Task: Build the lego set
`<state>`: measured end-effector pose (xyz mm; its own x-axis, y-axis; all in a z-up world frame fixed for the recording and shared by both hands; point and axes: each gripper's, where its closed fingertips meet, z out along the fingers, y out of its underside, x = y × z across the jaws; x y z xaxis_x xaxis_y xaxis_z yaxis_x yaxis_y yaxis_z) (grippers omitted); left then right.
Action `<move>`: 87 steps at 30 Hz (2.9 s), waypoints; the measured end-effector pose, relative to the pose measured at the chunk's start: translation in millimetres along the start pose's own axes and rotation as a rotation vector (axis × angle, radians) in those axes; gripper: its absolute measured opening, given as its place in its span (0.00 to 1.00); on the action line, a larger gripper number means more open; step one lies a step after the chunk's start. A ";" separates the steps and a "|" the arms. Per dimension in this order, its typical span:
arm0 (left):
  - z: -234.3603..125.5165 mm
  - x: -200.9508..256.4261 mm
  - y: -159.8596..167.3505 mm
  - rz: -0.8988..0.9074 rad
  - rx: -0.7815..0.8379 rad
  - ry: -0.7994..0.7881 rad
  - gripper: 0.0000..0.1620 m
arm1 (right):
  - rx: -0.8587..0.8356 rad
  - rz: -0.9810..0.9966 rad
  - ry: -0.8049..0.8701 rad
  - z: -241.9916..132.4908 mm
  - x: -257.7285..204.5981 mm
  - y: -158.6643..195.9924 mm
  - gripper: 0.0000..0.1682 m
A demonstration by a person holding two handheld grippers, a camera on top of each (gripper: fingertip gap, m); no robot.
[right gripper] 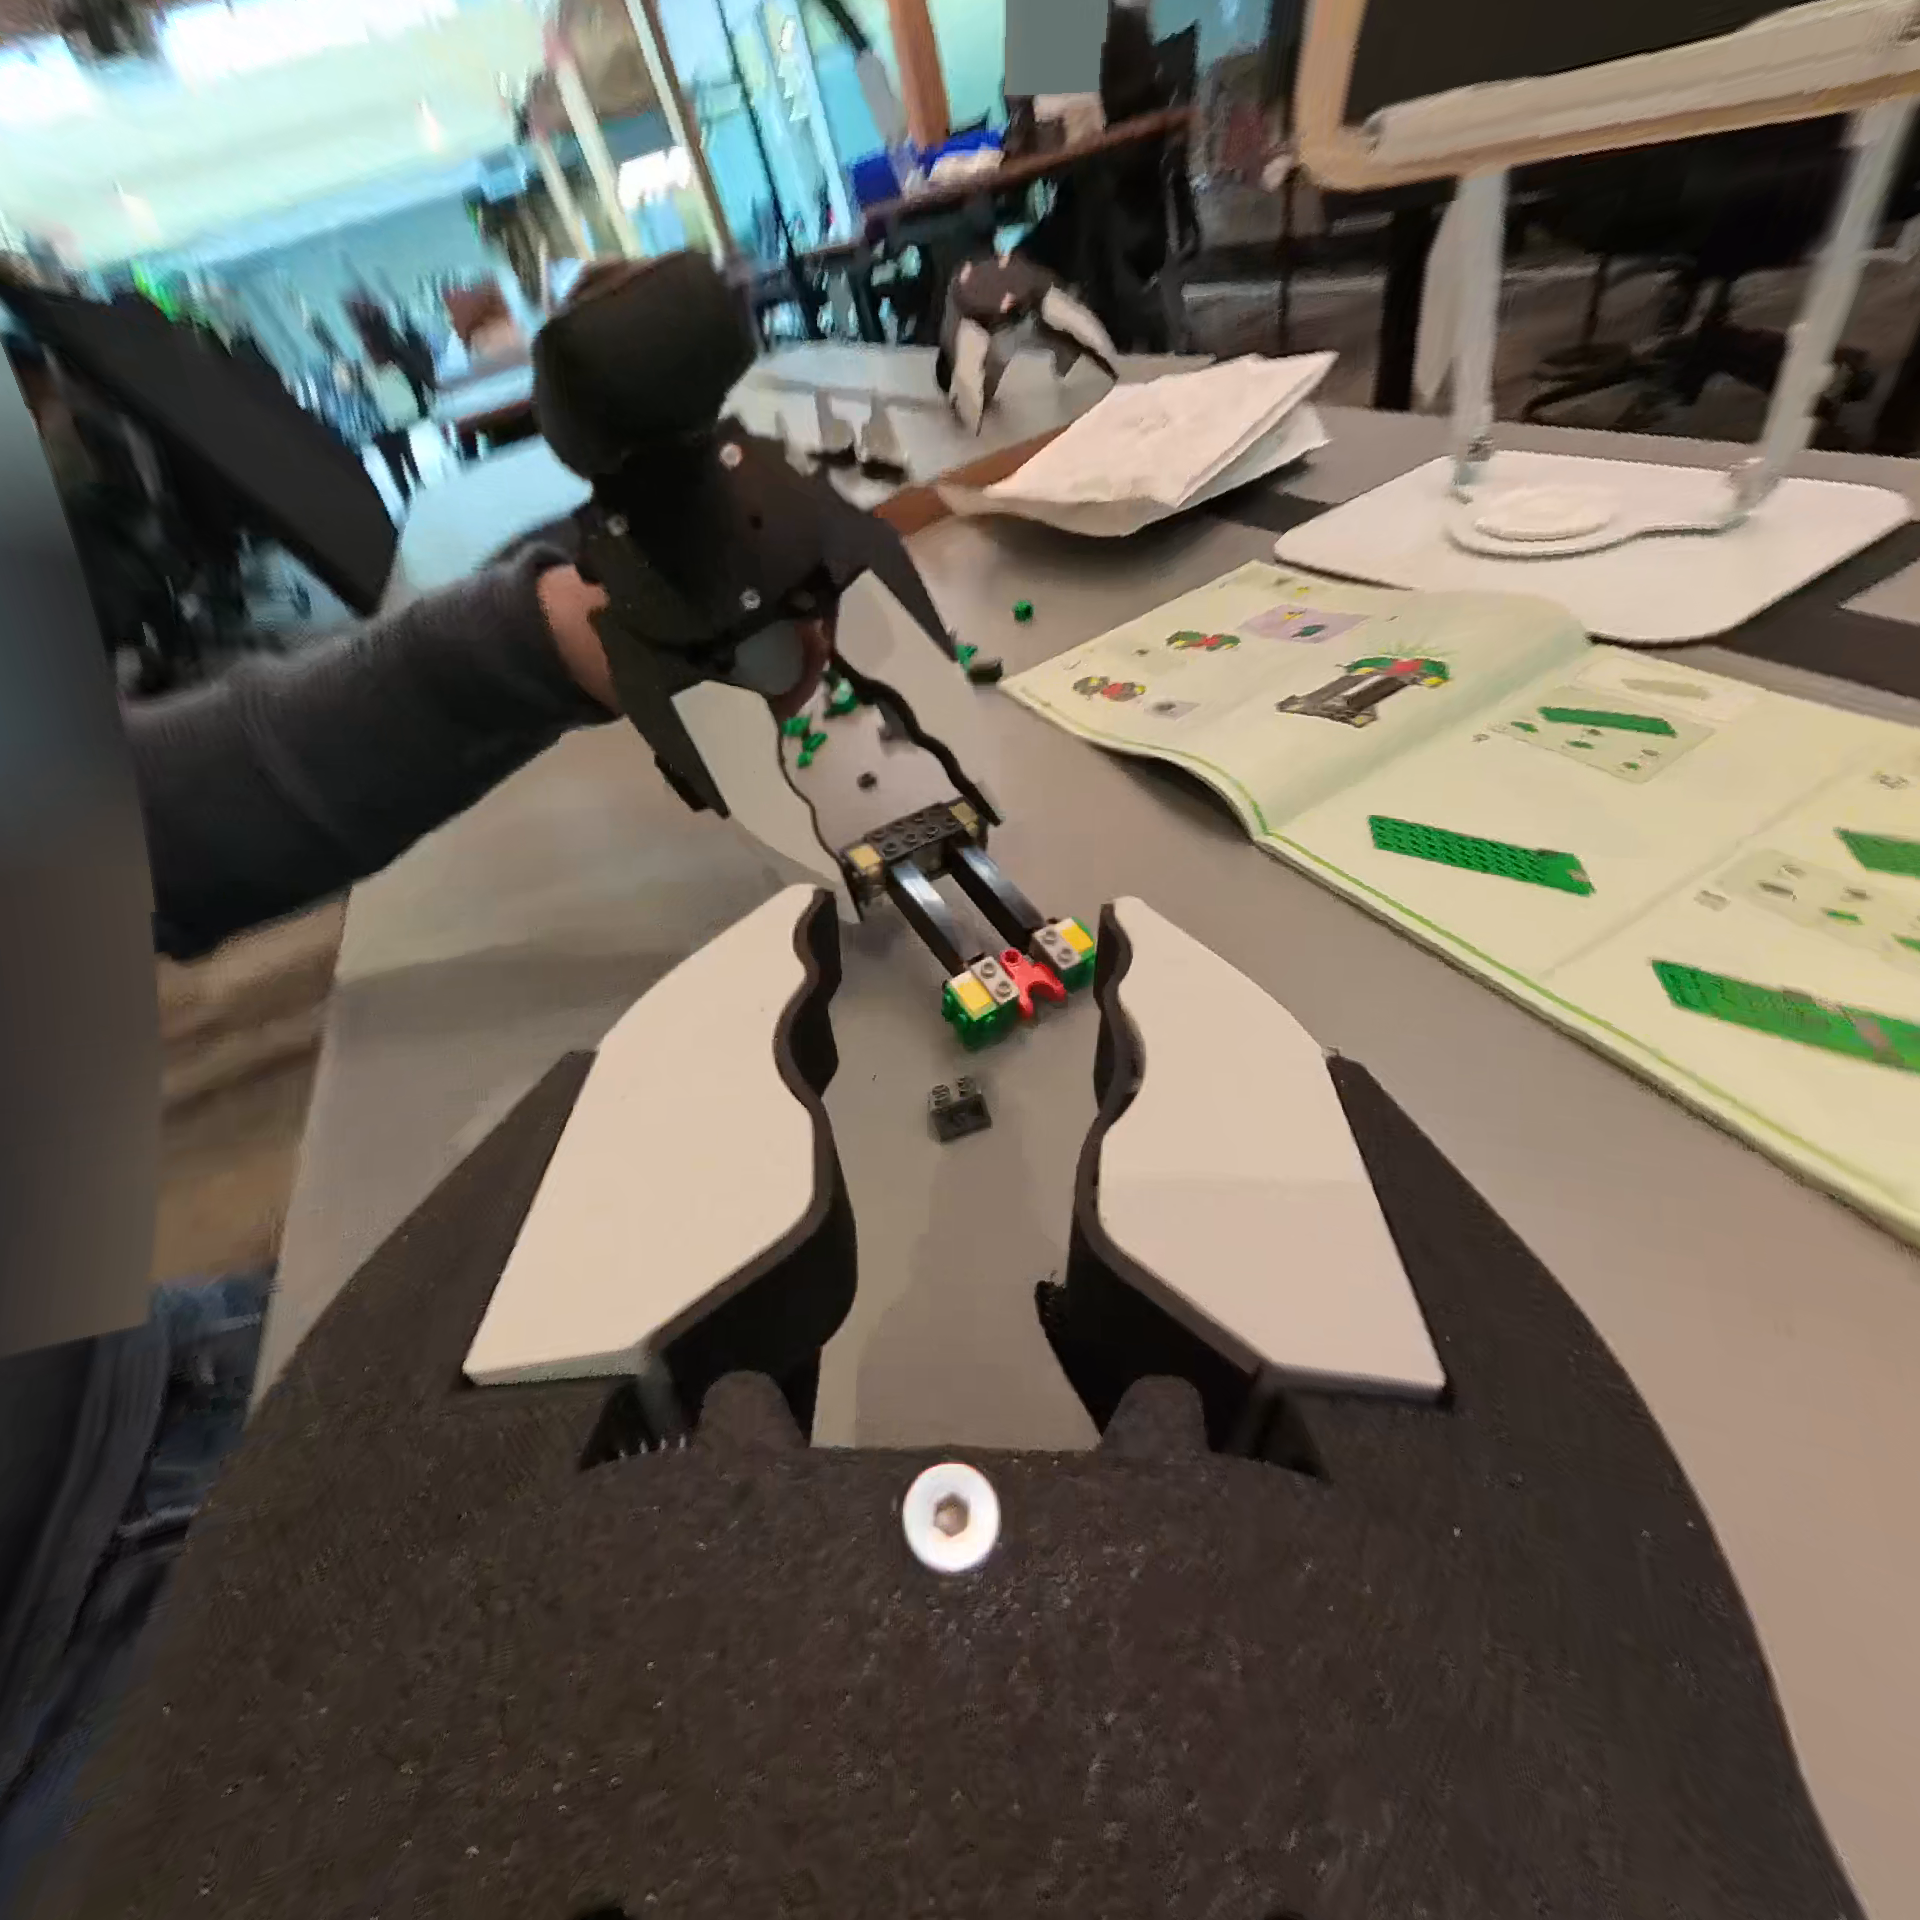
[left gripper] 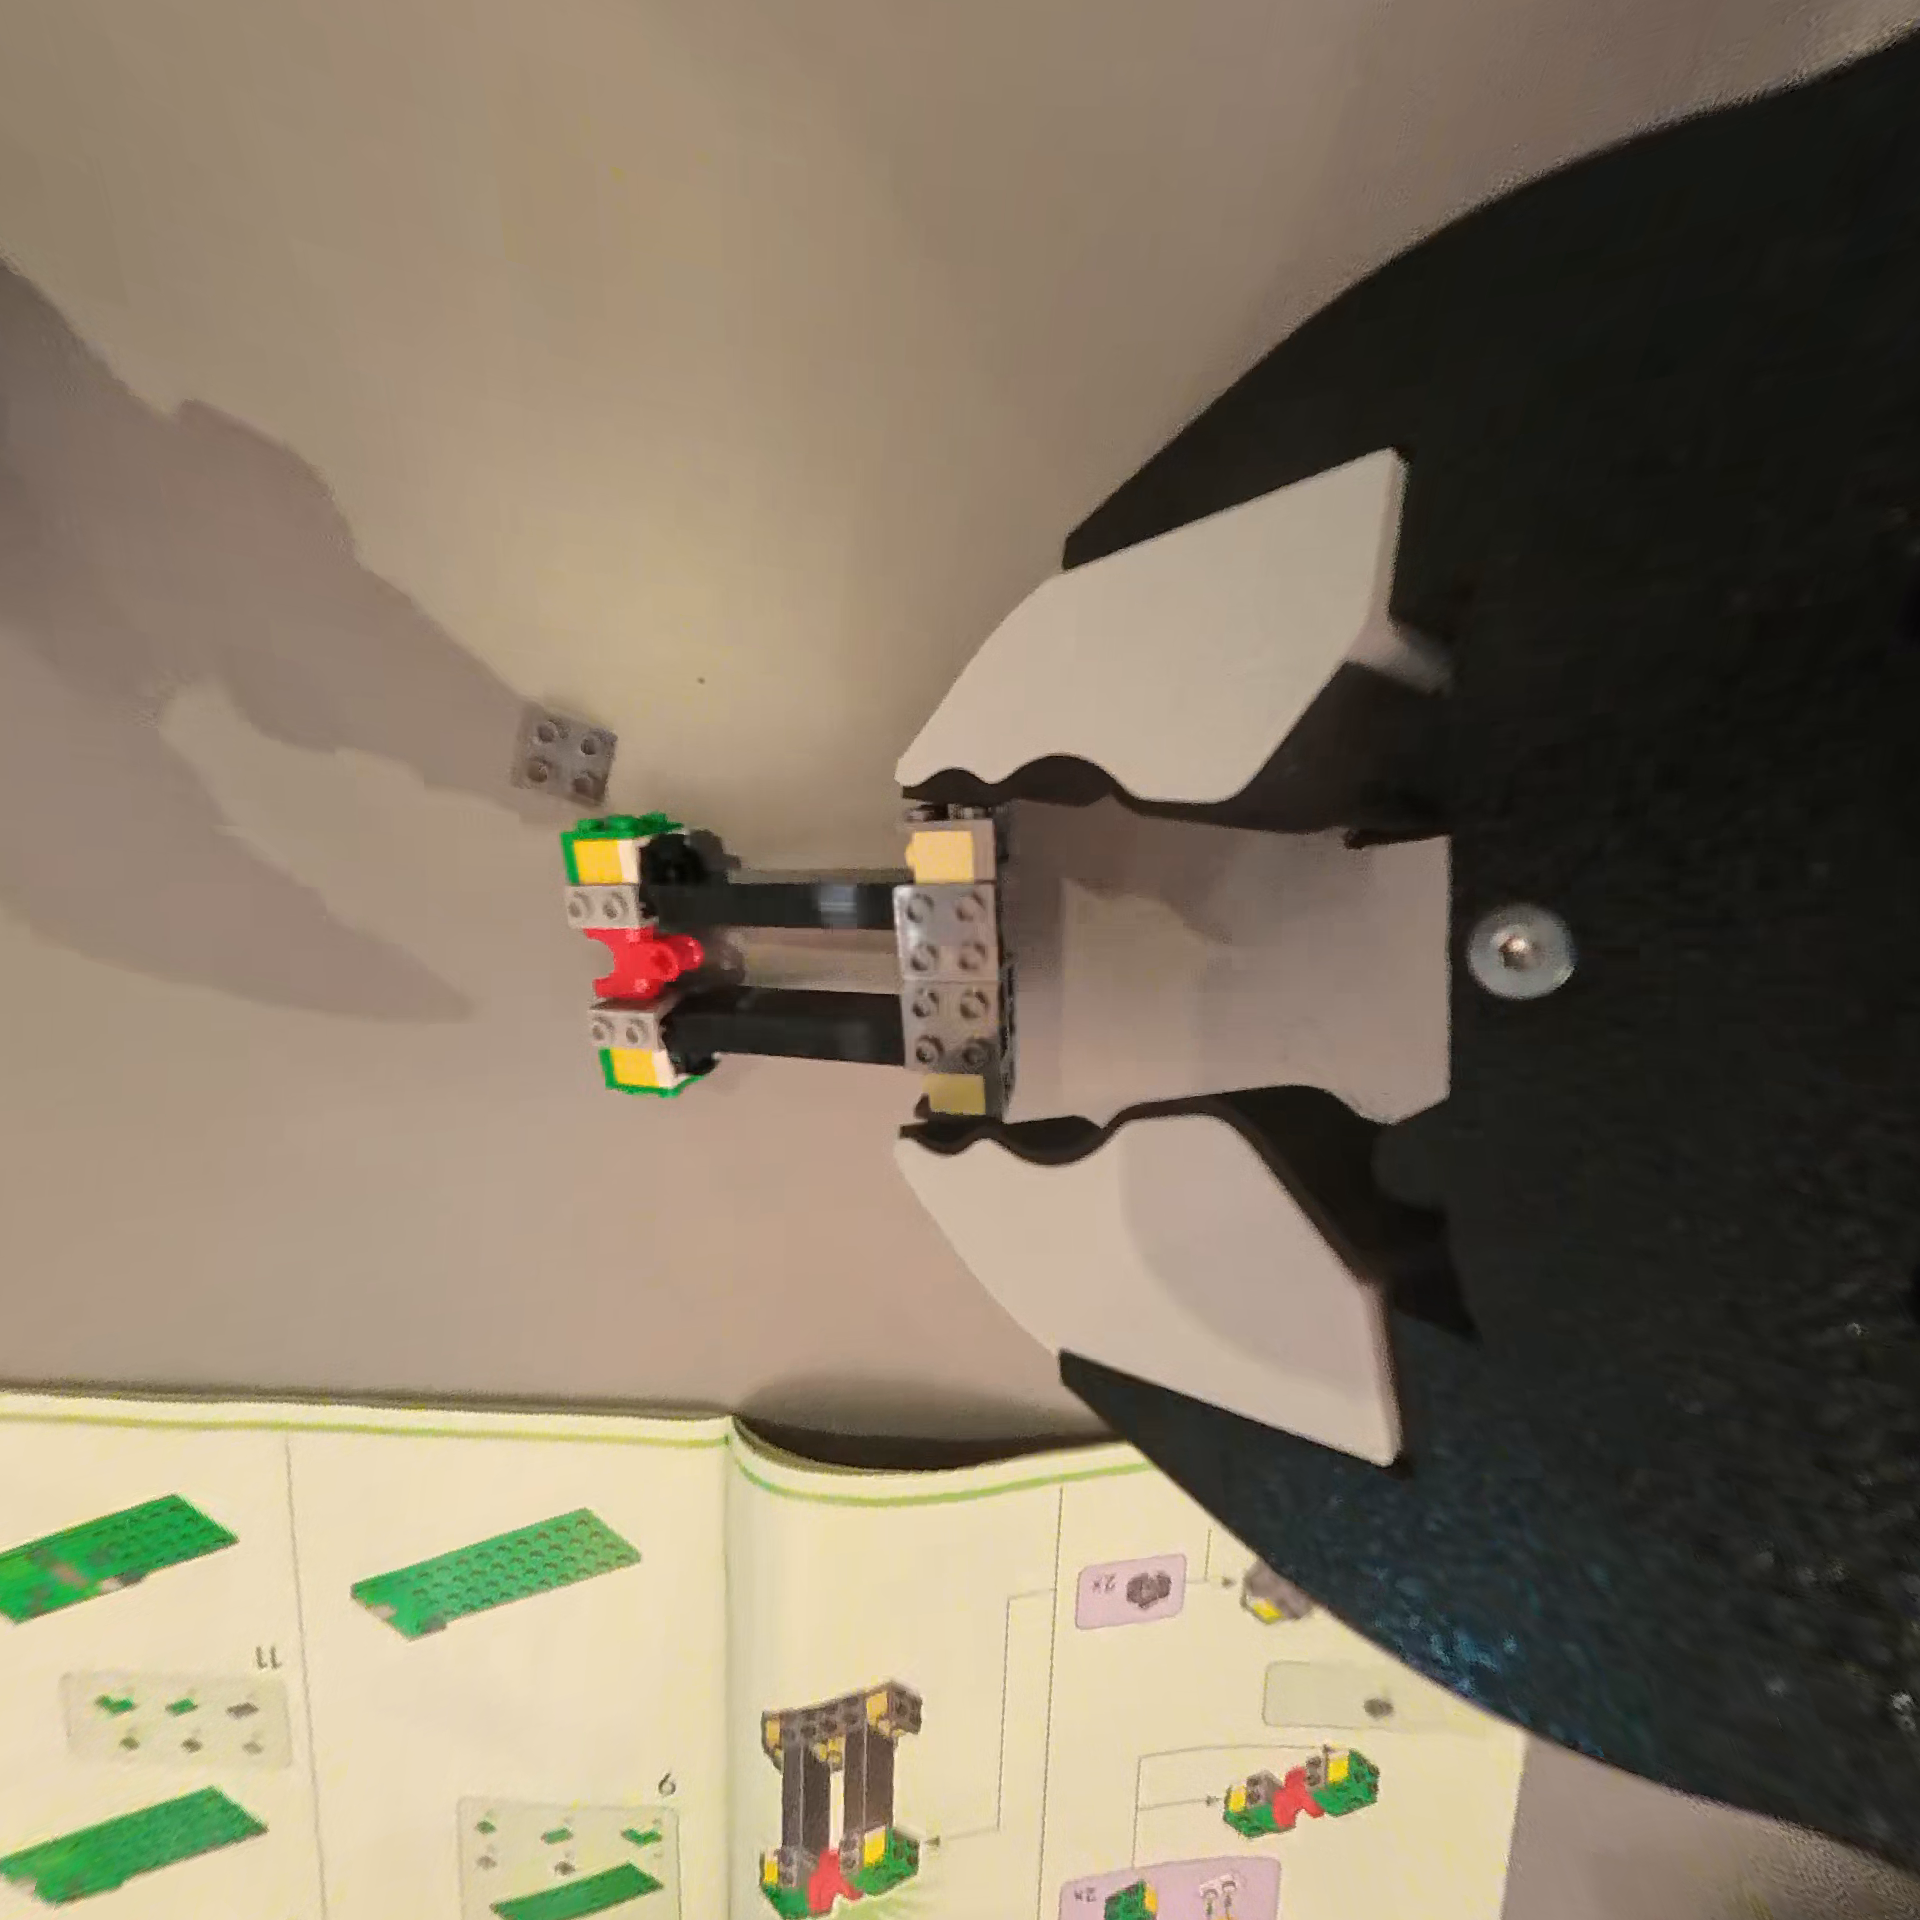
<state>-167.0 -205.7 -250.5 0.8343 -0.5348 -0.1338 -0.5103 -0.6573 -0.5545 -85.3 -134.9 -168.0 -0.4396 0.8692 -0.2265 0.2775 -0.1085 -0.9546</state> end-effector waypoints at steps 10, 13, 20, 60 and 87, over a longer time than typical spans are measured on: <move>9.6 15.7 8.4 -0.032 0.083 0.070 0.45 | -0.677 -0.498 -0.202 85.8 -16.9 56.5 0.34; -5.4 16.0 11.3 -0.053 0.158 0.016 0.48 | -0.838 -0.568 -0.229 92.1 -14.0 71.4 0.34; -45.3 18.2 22.5 -0.123 0.323 -0.100 0.47 | -1.025 -0.666 -0.215 97.3 -2.6 91.9 0.30; -67.7 27.6 -109.1 -0.294 0.957 -0.084 0.50 | 0.530 -0.034 -0.617 53.0 -64.9 -66.0 0.20; -38.7 -21.1 -58.2 -0.329 0.771 -0.236 0.39 | -0.437 -0.339 0.142 15.0 -8.2 77.6 0.21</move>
<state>-163.0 -176.7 -183.6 0.9796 -0.2005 0.0113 -0.0235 -0.1705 -0.9851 -73.0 -157.7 -243.2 -0.4551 0.8801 0.1351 0.4820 0.3711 -0.7937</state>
